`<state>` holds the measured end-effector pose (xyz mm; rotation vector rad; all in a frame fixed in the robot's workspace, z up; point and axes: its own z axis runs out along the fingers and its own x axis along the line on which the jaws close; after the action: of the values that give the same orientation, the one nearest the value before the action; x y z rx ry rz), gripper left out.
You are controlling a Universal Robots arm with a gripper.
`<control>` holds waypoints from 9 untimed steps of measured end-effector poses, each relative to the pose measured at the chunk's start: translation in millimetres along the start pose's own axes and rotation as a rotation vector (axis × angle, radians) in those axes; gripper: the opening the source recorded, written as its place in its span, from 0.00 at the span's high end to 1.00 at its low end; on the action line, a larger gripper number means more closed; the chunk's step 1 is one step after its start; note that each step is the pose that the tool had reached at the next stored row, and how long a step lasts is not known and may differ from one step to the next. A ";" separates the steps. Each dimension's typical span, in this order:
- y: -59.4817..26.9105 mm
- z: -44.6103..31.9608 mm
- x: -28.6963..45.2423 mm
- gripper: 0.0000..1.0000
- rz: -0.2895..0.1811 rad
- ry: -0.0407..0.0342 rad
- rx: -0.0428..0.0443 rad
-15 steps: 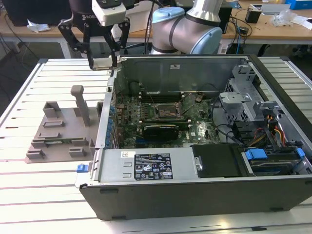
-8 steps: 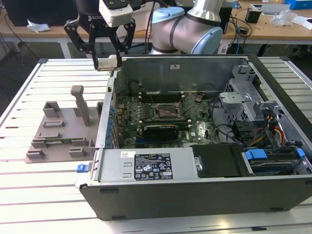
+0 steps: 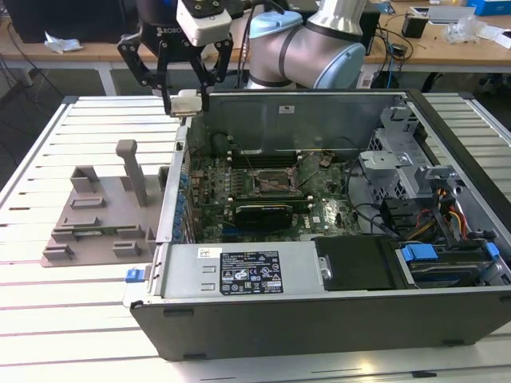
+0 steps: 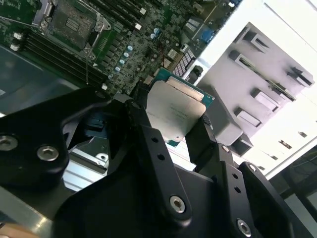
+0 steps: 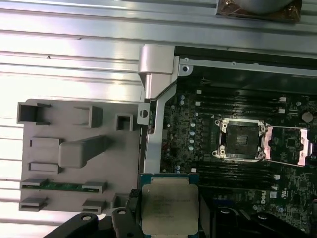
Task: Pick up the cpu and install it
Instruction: 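Pick up the cpu and move it towards the insertion slot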
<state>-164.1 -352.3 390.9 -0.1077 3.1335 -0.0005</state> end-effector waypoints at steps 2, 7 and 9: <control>-0.1 0.6 -3.3 0.45 0.000 0.0000 0.0002; -0.3 1.7 -10.4 0.45 0.000 0.0001 0.0006; -0.3 2.4 -14.6 0.45 0.000 0.0001 0.0009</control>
<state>-149.5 -351.6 388.5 -0.1076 3.1336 -0.0020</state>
